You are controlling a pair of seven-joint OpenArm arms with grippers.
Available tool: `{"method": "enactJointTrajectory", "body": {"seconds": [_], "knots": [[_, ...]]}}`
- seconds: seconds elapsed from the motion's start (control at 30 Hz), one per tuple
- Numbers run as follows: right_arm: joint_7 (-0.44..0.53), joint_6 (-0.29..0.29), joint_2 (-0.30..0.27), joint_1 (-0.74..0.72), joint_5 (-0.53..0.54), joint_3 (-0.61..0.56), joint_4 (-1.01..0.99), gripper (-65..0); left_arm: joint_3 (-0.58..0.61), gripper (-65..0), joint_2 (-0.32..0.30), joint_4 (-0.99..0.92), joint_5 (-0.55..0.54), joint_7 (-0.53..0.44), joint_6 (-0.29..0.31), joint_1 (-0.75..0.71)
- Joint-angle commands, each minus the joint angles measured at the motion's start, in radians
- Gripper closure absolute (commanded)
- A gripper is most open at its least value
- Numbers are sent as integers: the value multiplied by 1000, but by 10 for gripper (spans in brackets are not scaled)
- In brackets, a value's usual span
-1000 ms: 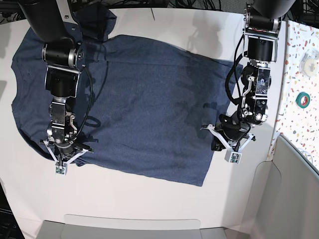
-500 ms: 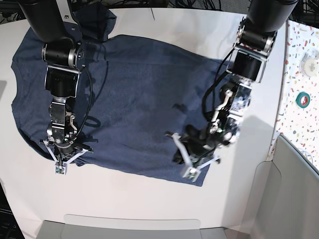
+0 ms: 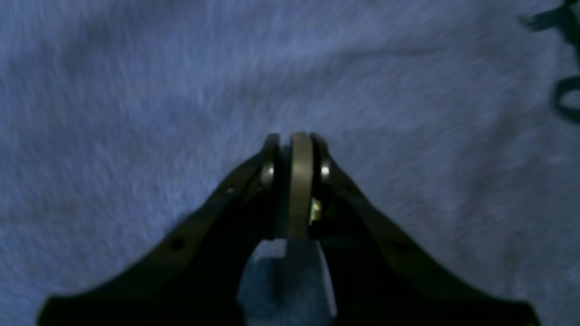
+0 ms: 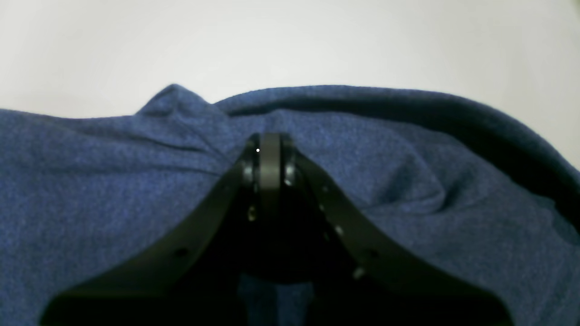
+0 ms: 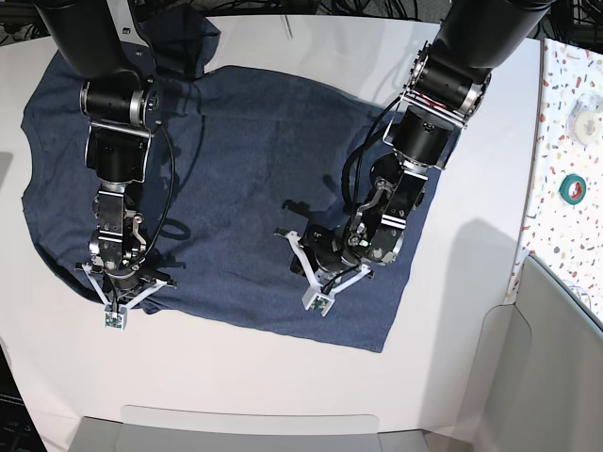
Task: Layout the t-shirt on the table in an organized manner, then fold the t-shirt properly
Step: 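Release the hem and move the left gripper onto the shirt's middle, then press the shirt body with the left gripper and drag the right gripper along the side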
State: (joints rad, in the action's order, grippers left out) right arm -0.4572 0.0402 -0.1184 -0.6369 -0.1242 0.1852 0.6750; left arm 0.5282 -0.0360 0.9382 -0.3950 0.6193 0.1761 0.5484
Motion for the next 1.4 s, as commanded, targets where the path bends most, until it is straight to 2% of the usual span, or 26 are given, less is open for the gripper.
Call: {"method": "enactJointTrajectory", "body": {"seconds": [0.0, 0.13, 0.27, 0.43, 1.0, 1.17, 1.37], "knots": [[-15, 2, -5, -19, 1, -2, 7, 0, -4, -30, 8, 9, -5, -16, 3, 31], [-15, 2, -5, -19, -1, -2, 9, 0, -4, -29, 3, 8, -5, -12, 3, -11], [-15, 2, -7, -19, -1, -2, 12, 0, -4, -28, -49, 29, -5, -19, 3, -80], [-12, 2, -11, -30, -1, -2, 12, 0, -4, -28, -78, 51, -5, -22, 3, -113], [-16, 2, -46, -113, -1, -2, -4, 0, -4, -28, -80, 52, -5, -23, 3, -127], [-4, 2, -51, -140, -1, -2, -119, 0, -4, -28, -87, 52, -5, -23, 3, -127], [24, 2, -65, -140, -1, -2, -137, 0, -4, -28, -100, 54, -5, -23, 3, -139]]}}
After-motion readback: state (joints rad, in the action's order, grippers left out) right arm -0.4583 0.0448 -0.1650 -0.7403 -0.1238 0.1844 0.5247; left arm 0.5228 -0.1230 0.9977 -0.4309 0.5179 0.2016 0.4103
